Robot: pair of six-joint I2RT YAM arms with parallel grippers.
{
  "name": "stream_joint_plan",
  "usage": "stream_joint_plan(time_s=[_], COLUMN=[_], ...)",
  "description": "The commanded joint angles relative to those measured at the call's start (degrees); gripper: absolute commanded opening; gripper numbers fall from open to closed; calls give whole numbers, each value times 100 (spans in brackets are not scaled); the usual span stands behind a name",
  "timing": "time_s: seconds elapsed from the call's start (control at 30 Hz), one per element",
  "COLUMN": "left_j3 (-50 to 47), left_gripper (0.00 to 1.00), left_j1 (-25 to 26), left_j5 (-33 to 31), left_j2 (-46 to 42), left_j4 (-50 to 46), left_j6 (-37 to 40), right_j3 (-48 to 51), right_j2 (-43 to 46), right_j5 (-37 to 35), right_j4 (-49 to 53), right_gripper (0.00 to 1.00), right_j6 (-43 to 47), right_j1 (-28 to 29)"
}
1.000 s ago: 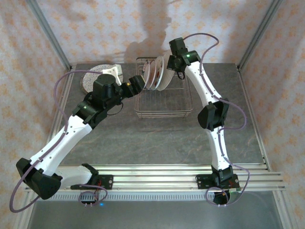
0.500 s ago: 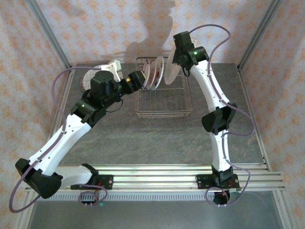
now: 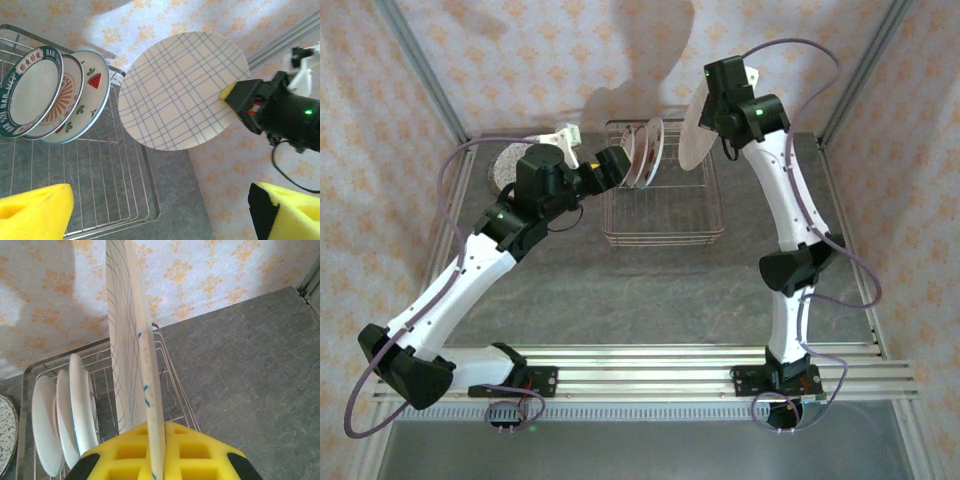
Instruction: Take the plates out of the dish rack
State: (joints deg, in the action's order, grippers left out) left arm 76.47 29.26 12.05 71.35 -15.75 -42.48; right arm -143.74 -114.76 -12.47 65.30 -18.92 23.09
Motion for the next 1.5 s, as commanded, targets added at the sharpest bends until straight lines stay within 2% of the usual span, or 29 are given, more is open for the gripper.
stream_joint_plan(time_s=[0.0,0.2,0.43,0.83,1.03,1.33,1.47], left_j3=[152,228,273,298,404,581,501], left_gripper=[91,91,92,92,92,83,76], left_j1=[32,34,36,32,54,84,88], left_j5=[219,464,737,1471,1820,2072,2119], left_j2=[99,359,754,1644,2057,2446,2526], left_j4=[246,320,587,1696,2057,2578,2893], left_j6=[-176,-447,-1149,-2963,-3372,-3809,-4056], right_j3=[-5,95,203,555,1009,1800,2328], right_j2=[490,907,1371,2141,2486,2890,3090], right_j5=[-189,-41,233,852,1611,2584,3011], right_j4=[56,257,520,860,609,74,-293], right_gripper=[0,0,0,0,0,0,0], right_j6=[-137,-350,-732,-1413,-1841,-2372,-2652], right_j1=[-6,-65,-199,-413,-663,-867,-1002])
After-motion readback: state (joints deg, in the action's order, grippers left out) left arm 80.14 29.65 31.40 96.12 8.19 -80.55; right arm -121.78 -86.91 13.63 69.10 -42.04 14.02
